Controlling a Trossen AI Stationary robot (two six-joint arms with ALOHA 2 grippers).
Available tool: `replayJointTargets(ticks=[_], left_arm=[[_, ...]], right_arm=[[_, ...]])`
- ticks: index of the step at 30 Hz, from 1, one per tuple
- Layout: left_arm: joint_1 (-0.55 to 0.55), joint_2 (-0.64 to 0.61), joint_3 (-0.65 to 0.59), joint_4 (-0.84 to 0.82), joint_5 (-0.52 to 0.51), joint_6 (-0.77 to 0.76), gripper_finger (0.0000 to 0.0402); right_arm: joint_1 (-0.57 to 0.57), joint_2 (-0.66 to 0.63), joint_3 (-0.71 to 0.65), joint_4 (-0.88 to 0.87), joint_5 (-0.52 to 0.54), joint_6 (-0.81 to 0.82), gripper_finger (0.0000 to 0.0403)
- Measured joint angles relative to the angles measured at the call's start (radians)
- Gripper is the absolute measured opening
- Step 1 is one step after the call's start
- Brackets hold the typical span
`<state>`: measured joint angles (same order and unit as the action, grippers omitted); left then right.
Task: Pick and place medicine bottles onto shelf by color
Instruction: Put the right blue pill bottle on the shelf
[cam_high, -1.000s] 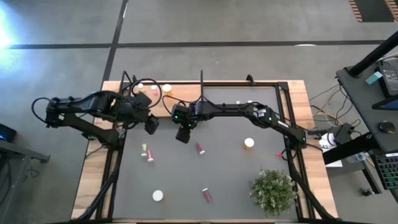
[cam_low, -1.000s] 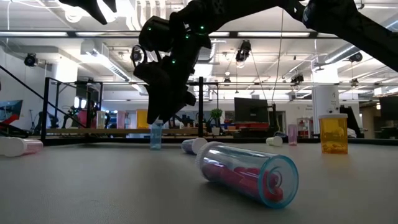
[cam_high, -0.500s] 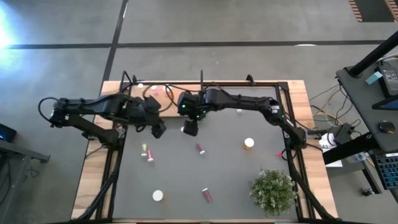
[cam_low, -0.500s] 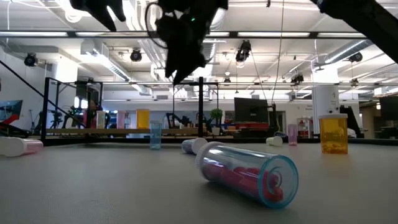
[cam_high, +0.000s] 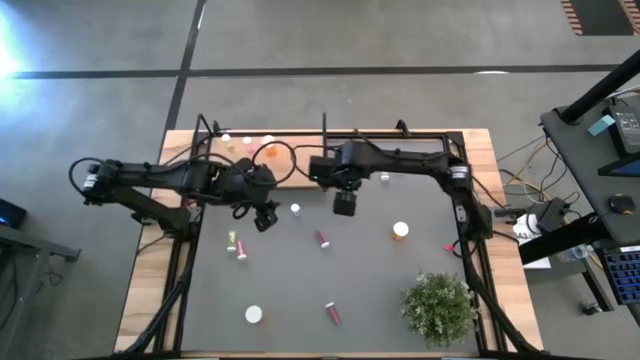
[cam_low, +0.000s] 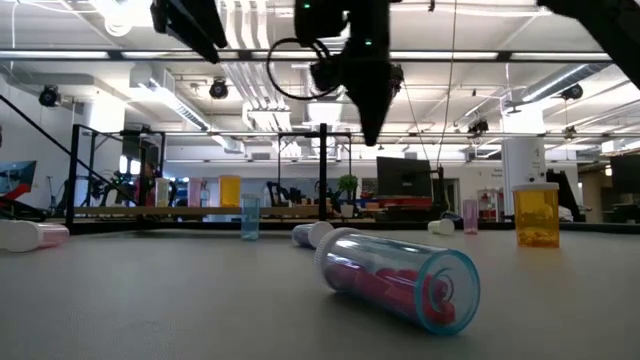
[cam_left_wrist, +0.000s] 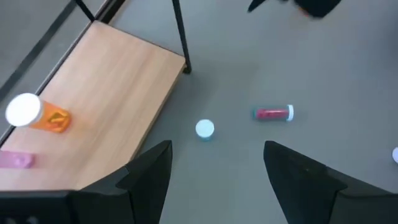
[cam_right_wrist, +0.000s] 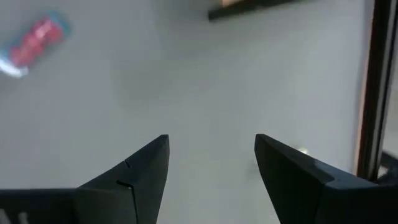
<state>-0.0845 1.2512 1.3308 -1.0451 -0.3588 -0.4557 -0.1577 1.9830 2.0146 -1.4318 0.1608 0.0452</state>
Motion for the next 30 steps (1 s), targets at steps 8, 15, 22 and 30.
replayJointTargets(ticks=[8,15,22,30], left_arm=[[0.002,-0.028,-0.272,0.3,-0.03,0.192,0.0238],[0.002,-0.027,-0.502,0.654,-0.031,0.359,0.0238],[0.003,0.002,-0.643,0.932,-0.038,0.332,0.0238],[0.007,0.095,-0.727,1.065,-0.096,0.331,0.0238]], right_arm=[[0.001,-0.371,-0.484,0.349,0.0,0.105,0.0229],[0.01,-0.673,-0.836,0.587,-0.002,0.316,0.0229],[0.012,-0.877,-1.038,0.729,0.0,0.39,0.0229],[0.011,-1.007,-1.159,0.839,0.0,0.349,0.0229]])
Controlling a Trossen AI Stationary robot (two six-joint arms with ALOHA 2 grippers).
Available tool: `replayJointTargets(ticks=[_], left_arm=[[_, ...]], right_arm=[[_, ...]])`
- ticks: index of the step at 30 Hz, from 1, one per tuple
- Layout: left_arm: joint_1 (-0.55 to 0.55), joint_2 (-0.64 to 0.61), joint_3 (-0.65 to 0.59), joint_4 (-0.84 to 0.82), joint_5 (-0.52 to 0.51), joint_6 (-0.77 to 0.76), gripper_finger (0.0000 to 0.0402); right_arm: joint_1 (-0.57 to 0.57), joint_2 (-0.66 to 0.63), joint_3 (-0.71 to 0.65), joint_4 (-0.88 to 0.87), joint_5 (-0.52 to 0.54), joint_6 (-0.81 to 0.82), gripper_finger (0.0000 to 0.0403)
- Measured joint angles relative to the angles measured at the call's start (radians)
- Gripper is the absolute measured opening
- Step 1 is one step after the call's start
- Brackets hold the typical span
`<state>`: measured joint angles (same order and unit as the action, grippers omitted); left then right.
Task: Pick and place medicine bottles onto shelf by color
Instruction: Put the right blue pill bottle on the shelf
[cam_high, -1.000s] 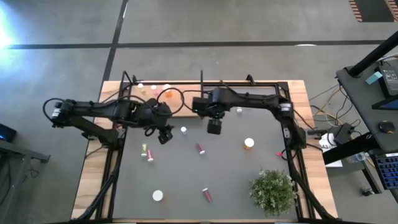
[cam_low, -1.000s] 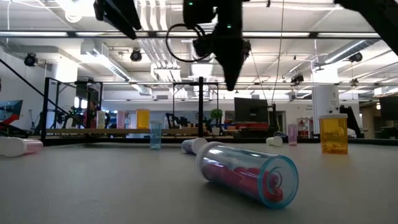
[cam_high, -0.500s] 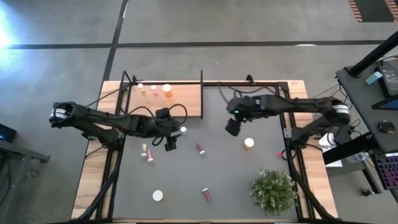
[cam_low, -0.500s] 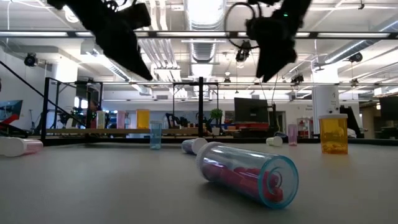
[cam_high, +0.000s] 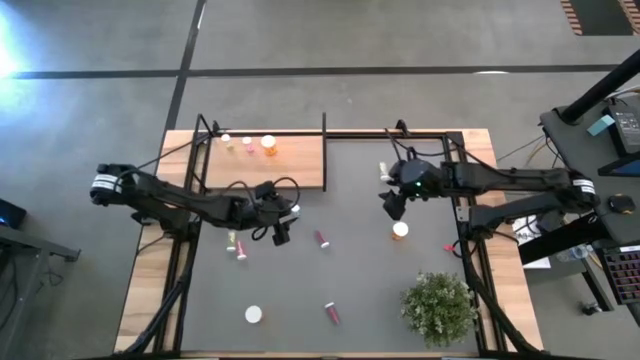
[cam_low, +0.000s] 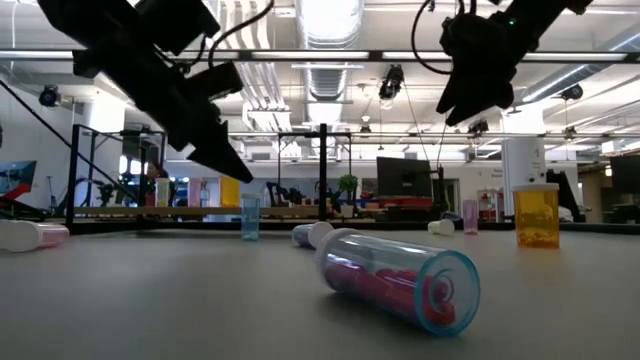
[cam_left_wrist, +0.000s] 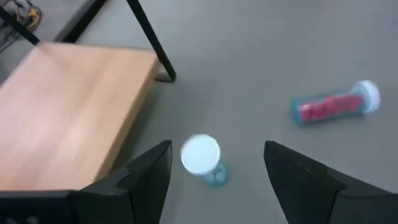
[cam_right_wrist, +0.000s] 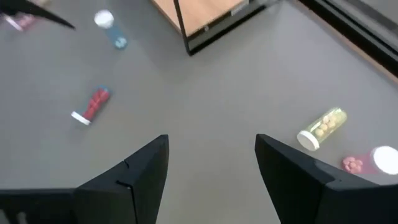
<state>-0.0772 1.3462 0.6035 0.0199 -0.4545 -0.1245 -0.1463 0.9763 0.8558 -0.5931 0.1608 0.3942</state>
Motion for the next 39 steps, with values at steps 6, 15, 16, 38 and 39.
replayJointTargets(ticks=[6,15,16,38,39], left_arm=[[0.021,0.025,-0.007,0.052,0.0,0.001,0.0238],[0.077,0.071,-0.025,0.1,0.041,-0.098,0.0238],[0.079,0.082,-0.023,0.11,0.056,-0.105,0.0238],[0.087,0.111,-0.021,0.13,0.083,-0.16,0.0188],[0.087,0.113,-0.021,0.13,0.083,-0.16,0.0181]], right_arm=[[0.0,-0.042,-0.027,0.052,0.0,-0.001,0.0228],[0.0,-0.043,-0.027,0.053,0.0,-0.001,0.0228],[0.0,-0.042,-0.027,0.053,0.0,-0.001,0.0228],[0.0,-0.038,-0.027,0.053,0.0,-0.002,0.0228],[0.0,-0.038,-0.027,0.053,0.0,-0.002,0.0228]])
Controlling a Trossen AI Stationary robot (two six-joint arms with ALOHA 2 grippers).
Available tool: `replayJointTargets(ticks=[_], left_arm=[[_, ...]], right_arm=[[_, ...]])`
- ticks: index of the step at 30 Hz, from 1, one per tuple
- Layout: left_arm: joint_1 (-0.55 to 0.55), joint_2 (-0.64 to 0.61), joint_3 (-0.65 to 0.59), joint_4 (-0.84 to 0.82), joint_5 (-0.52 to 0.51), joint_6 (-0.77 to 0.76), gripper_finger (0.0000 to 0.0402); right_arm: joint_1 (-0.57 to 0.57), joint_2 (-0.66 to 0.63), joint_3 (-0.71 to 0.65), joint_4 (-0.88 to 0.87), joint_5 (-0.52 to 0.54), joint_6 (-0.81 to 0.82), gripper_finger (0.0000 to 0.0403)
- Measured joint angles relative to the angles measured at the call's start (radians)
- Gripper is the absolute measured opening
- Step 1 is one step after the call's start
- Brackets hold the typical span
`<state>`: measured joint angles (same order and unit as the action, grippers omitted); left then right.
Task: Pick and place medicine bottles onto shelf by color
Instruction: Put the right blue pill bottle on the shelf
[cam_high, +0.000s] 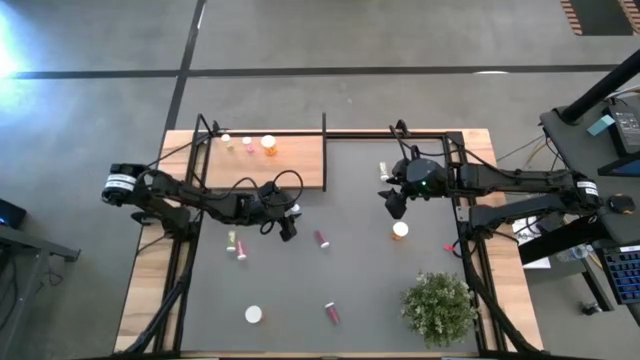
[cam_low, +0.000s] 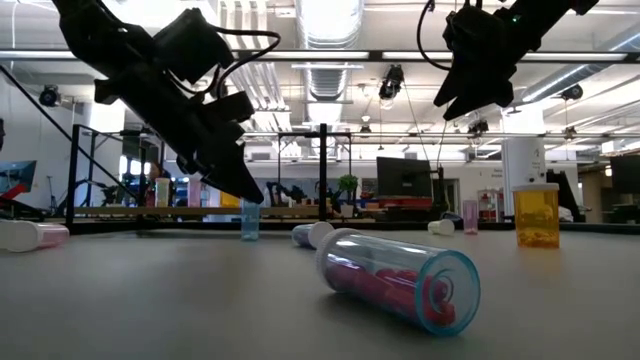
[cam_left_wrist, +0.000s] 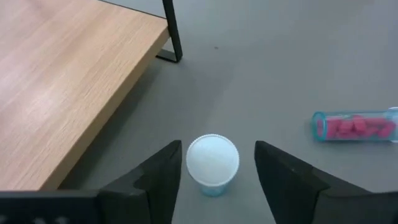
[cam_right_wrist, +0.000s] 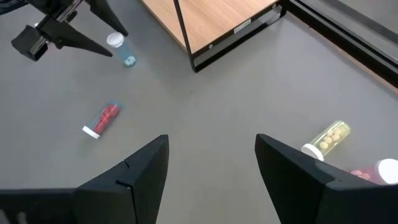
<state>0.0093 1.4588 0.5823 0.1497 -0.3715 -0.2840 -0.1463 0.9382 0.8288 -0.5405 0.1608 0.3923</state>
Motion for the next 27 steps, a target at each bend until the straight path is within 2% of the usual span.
replayJointTargets(ticks=[13,20,27], left_arm=[[0.004,0.002,0.007,-0.002,0.001,0.001,0.0112],[0.021,-0.013,0.027,-0.002,0.003,-0.03,0.0107],[0.09,-0.118,0.086,-0.011,0.004,-0.051,0.0106]], right_arm=[[0.0,0.0,0.0,0.0,0.0,-0.003,0.0228],[0.0,0.0,0.0,-0.001,0.0,-0.003,0.0228],[0.0,0.0,0.0,-0.005,-0.001,-0.003,0.0228]])
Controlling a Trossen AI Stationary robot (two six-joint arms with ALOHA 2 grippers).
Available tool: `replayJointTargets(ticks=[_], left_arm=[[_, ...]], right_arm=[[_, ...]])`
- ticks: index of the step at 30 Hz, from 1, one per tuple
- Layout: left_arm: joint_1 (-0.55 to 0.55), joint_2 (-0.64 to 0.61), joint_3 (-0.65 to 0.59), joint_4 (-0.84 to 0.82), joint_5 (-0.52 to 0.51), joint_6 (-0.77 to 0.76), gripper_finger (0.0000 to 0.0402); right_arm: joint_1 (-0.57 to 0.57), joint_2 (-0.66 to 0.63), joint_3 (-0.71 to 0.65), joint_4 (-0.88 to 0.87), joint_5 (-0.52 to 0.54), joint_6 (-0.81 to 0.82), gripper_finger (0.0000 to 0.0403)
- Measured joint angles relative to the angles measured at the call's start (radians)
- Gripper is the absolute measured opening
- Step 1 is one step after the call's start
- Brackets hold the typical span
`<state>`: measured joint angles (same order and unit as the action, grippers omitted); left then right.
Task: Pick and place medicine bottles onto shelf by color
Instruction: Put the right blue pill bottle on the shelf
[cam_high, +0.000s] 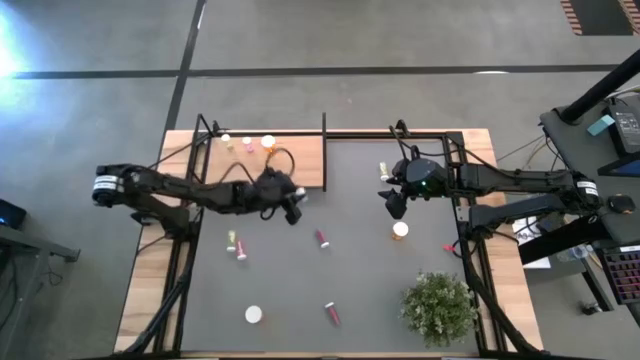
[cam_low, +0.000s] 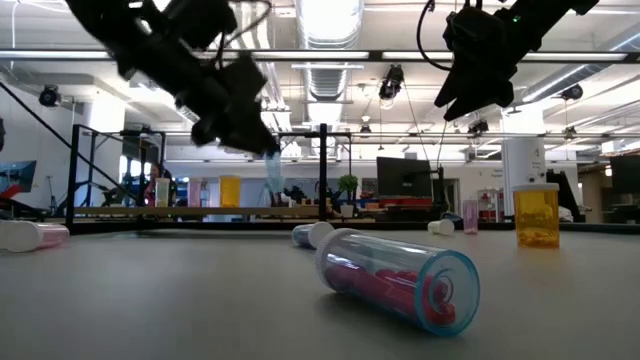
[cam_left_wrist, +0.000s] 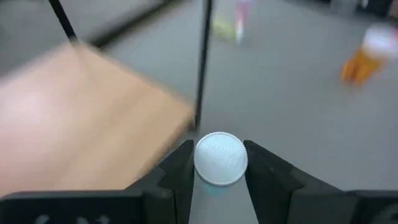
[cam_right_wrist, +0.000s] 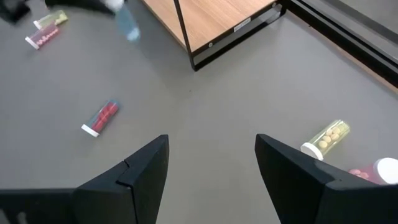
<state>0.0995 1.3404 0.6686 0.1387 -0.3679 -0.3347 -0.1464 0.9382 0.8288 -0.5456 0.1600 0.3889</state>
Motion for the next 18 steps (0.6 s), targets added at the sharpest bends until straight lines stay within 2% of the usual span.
replayJointTargets(ticks=[4,8,13,18], left_arm=[[0.081,-0.069,0.041,-0.07,-0.002,0.048,0.0106],[0.201,-0.079,0.066,-0.143,-0.003,0.084,0.0105],[0.352,-0.021,0.106,-0.141,0.049,0.083,0.0105],[0.424,0.074,0.154,-0.158,0.131,0.089,0.0105]], right_arm=[[0.0,0.0,0.0,0.0,-0.001,0.0,0.0228],[0.0,0.0,0.0,0.001,0.0,-0.005,0.0228],[-0.003,0.0,0.0,0.005,0.0,0.004,0.0228],[-0.003,0.0,0.0,0.004,0.001,0.004,0.0228]])
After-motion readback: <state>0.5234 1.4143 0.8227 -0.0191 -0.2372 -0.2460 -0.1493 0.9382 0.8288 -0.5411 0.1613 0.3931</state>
